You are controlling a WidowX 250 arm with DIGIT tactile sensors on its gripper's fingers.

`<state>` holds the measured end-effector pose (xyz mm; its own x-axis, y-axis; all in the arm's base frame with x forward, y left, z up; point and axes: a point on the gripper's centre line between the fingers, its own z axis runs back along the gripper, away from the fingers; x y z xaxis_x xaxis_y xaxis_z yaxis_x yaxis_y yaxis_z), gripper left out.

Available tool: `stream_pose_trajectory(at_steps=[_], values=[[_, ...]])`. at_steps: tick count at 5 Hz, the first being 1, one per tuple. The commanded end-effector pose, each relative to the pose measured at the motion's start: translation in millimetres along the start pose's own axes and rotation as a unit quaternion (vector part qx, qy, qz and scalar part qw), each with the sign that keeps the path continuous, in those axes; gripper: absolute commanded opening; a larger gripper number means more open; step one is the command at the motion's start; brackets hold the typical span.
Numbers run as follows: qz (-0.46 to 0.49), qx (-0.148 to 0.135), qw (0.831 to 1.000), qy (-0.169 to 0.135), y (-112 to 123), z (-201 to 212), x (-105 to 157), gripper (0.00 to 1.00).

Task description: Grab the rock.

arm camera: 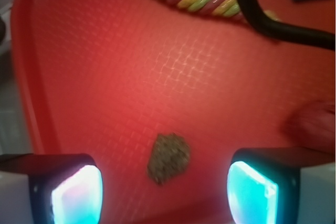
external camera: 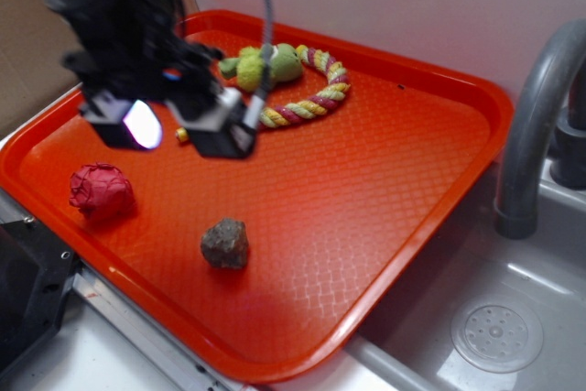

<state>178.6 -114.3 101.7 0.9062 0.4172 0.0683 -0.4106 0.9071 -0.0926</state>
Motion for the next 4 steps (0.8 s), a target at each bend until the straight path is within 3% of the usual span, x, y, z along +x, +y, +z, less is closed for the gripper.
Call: stream_pose_trajectory(at_steps=[1,3,4], values=[[-0.015,0.024,1.000,0.005,-7,-30,-4,1.00],[-0.018,0.053,0.998,0.013,11,-57,-9,1.00],[-0.033,0.058,0.998,-0.004,6,-70,-11,1.00]])
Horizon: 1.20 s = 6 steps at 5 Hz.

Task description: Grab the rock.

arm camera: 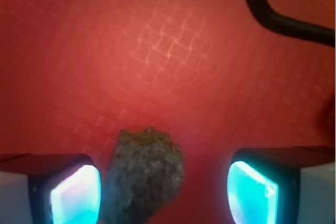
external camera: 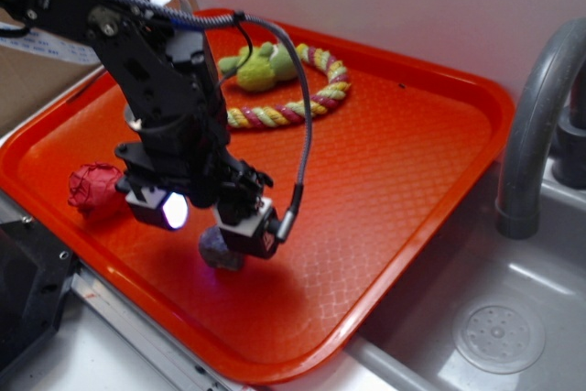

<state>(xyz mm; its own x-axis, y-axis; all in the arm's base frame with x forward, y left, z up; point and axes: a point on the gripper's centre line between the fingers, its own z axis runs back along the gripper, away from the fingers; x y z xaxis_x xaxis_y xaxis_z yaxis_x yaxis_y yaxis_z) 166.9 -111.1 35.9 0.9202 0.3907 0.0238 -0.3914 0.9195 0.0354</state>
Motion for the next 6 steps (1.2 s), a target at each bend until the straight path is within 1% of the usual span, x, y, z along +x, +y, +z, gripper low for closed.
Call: stream_pose_trajectory(at_steps=[1,2,3,4,5,6], values=[[-0.034,-0.030,0.999,-0.014,-13,-12,2,1.00],[-0.047,-0.029,0.998,-0.026,-12,-17,-3,0.00],[-0.050,-0.031,0.998,-0.029,-7,-9,-3,0.00],[-0.063,-0.015,0.997,-0.036,6,16,15,0.00],[-0.119,-0.034,0.992,-0.037,18,65,47,0.00],[-0.132,-0.054,0.987,-0.072,22,117,63,0.00]])
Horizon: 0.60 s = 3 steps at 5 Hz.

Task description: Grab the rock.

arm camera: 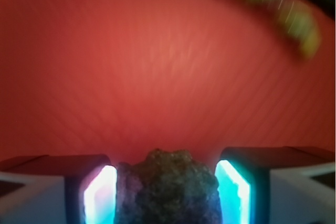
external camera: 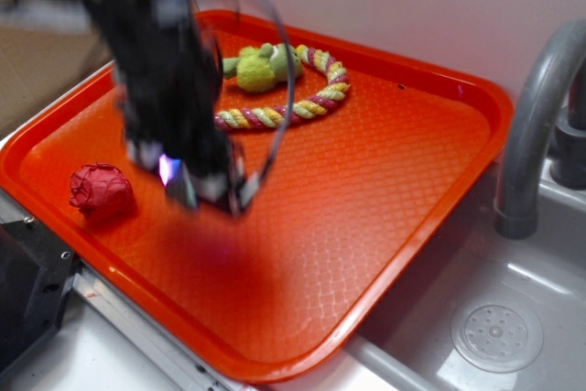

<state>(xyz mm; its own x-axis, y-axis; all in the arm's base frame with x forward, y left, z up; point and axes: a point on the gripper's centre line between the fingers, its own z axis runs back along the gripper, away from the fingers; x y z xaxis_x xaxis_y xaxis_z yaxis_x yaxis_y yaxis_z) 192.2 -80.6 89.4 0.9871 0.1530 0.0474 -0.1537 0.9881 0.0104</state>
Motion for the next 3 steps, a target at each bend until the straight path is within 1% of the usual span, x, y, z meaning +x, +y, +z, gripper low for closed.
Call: stream_pose_trajectory(at_steps=[1,2,3], values=[[-0.015,-0.049,0.993,-0.102,11,115,32,0.00],[0.006,-0.077,0.991,-0.107,17,137,37,0.00],[0.016,-0.078,0.990,-0.118,13,127,39,0.00]])
